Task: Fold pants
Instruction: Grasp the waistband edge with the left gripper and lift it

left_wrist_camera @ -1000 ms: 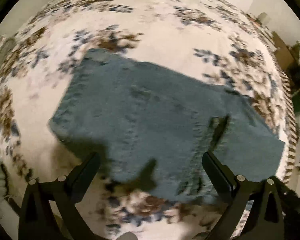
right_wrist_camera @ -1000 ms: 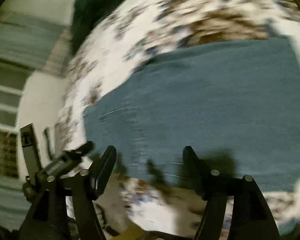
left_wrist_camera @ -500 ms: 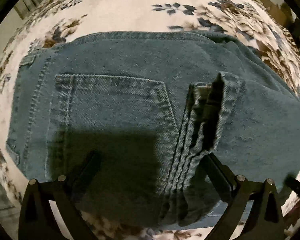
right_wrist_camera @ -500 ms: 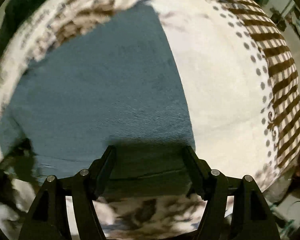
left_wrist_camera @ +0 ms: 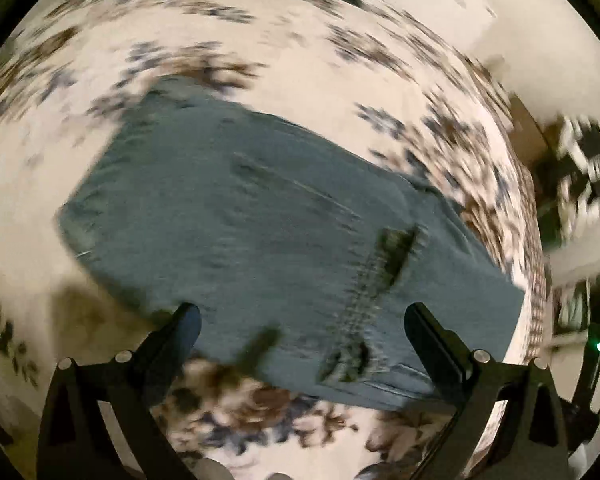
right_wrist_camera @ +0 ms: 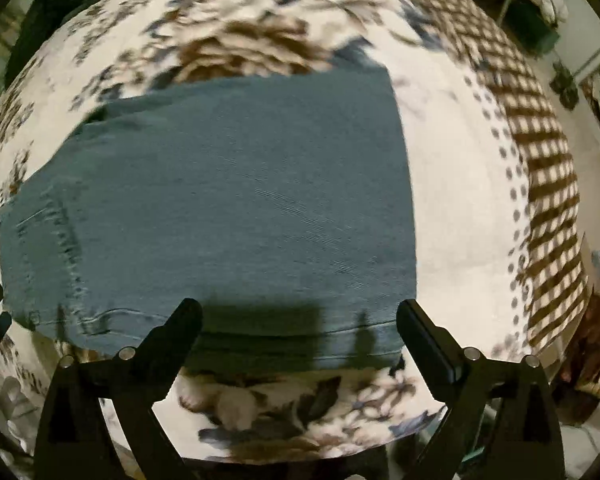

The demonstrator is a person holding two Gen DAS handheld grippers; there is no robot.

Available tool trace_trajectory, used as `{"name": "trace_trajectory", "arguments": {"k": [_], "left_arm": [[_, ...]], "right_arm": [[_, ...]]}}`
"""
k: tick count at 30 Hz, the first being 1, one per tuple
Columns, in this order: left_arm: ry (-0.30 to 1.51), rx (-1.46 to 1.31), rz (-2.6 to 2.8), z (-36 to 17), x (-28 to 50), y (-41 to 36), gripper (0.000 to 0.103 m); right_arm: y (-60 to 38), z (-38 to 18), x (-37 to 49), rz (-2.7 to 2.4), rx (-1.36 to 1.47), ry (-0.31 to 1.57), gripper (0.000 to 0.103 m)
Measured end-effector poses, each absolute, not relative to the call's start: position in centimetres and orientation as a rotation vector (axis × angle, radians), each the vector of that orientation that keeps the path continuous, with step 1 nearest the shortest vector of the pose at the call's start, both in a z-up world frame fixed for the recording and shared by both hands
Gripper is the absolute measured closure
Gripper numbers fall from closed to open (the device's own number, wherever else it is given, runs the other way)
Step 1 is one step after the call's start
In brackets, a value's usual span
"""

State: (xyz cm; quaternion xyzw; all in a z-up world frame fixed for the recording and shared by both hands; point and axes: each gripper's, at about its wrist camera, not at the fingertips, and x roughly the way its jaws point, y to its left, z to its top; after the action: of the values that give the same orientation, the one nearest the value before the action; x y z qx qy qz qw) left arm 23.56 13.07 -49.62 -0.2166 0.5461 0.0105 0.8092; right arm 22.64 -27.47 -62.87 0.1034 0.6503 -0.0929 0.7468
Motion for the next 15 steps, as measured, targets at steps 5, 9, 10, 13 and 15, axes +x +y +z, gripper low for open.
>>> {"name": "trace_trajectory", "arguments": {"k": [5,9,10,13,15], "left_arm": [[1.148,-0.575,0.203,-52.1,22.6,19.2,0.0],[1.103,-0.78,0.361,-55.7,22.1,24.4,0.007],[1.102,-0.806,0.381,-56.6,22.4,25.3,0.013],[1.043,-0.903,0.345,-58.5,23.2,26.8,0.04],[0.991,-0.922,0.327,-58.5,23.5,27.1,0.058]], "right_arm": [[-25.0,-60.7,23.1,-0.155,0.237,1.413,0.004],[-21.2,-60.8,25.3,-0.141,0.216,1.433,0.004],[-20.8,-61.1,25.6,-0.136,0.218,1.438,0.003],[-19.3,-61.8,26.3,-0.139,0.209,1.452,0.003],[-18.6,-62.2,26.7,-0.138,0.199,1.455,0.003]]}}
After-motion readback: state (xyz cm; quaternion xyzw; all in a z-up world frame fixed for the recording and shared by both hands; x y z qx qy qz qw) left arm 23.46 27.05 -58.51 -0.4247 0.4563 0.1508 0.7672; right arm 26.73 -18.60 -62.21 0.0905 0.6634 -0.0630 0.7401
